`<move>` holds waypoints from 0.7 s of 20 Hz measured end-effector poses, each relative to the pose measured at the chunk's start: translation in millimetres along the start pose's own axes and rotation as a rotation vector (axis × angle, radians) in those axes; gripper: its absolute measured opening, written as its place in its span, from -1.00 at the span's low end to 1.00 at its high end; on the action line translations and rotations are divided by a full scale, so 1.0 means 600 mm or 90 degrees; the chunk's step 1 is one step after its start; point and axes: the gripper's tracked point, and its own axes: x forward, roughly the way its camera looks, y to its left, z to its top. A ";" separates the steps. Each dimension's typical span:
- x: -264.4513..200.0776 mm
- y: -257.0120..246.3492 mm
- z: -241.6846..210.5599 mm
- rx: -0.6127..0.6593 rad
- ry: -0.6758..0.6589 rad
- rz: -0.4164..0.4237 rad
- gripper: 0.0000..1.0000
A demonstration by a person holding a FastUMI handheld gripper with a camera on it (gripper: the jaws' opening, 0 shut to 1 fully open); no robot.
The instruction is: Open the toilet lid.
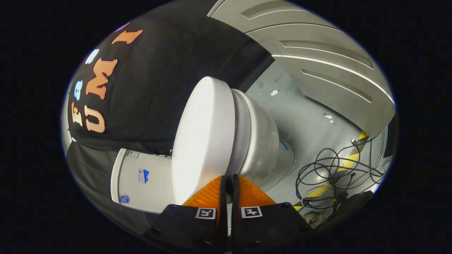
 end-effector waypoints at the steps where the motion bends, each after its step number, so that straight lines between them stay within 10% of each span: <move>1: 0.007 0.001 -0.002 -0.004 0.004 -0.001 -0.84; 14: 0.007 0.002 0.003 -0.014 -0.022 -0.012 -0.84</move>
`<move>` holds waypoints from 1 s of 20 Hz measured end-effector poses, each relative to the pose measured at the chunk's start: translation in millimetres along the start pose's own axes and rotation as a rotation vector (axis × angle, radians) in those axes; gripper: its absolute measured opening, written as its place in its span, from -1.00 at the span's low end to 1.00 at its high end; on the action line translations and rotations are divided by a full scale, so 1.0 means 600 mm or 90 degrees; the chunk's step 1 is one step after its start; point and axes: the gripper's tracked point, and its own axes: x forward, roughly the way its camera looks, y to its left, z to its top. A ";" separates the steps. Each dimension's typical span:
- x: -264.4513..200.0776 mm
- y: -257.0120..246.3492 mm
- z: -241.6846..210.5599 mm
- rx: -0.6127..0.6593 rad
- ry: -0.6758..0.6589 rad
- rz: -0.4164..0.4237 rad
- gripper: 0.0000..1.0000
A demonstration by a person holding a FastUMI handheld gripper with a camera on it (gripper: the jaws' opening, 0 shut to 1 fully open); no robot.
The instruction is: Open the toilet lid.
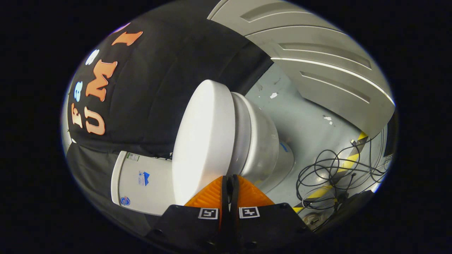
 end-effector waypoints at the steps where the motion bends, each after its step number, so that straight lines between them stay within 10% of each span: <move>1: -0.003 0.004 0.003 0.000 -0.007 0.001 -0.84; 20: -0.091 0.225 0.043 -0.303 -0.195 0.020 -0.85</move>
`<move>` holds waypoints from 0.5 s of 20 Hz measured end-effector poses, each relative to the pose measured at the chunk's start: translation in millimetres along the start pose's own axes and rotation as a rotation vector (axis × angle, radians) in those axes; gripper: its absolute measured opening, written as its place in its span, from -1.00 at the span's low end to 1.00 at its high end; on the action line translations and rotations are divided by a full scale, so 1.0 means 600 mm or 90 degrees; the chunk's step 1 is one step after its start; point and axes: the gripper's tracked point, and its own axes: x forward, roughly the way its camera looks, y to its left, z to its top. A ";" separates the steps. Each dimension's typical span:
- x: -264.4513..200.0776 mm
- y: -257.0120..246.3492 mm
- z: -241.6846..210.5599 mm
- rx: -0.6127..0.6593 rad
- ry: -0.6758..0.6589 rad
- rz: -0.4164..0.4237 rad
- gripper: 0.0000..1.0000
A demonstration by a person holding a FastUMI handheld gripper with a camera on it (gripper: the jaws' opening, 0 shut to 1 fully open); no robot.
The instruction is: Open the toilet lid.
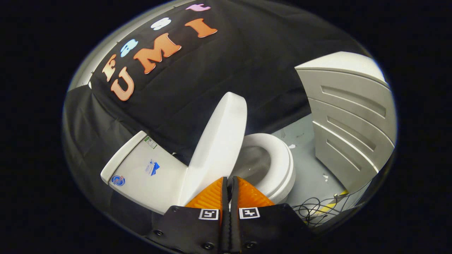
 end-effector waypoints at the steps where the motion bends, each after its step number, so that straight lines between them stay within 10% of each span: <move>1: -0.003 0.008 0.003 -0.012 -0.003 0.000 -0.85; 10: -0.024 0.094 0.039 -0.158 -0.039 -0.024 -0.85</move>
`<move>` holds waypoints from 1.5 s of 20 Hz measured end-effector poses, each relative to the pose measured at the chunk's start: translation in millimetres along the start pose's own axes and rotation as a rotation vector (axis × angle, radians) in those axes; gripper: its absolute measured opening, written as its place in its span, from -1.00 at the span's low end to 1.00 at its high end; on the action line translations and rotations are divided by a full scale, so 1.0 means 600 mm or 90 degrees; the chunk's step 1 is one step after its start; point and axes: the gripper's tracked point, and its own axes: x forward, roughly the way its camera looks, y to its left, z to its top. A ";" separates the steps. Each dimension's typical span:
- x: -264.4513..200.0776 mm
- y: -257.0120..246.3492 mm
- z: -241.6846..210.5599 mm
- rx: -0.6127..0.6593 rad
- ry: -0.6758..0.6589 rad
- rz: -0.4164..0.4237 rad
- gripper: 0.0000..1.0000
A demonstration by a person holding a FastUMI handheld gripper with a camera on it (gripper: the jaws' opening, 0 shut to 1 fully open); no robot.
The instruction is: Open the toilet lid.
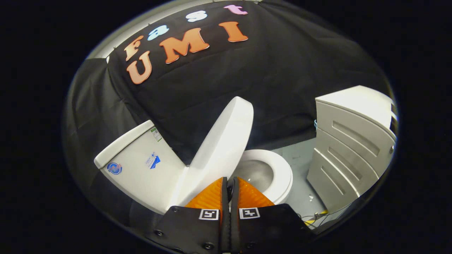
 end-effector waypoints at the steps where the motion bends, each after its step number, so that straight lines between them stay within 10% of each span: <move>1: -0.003 0.012 0.009 -0.014 -0.006 0.001 -0.85; 30: -0.034 0.287 0.092 -0.229 -0.135 0.049 -0.85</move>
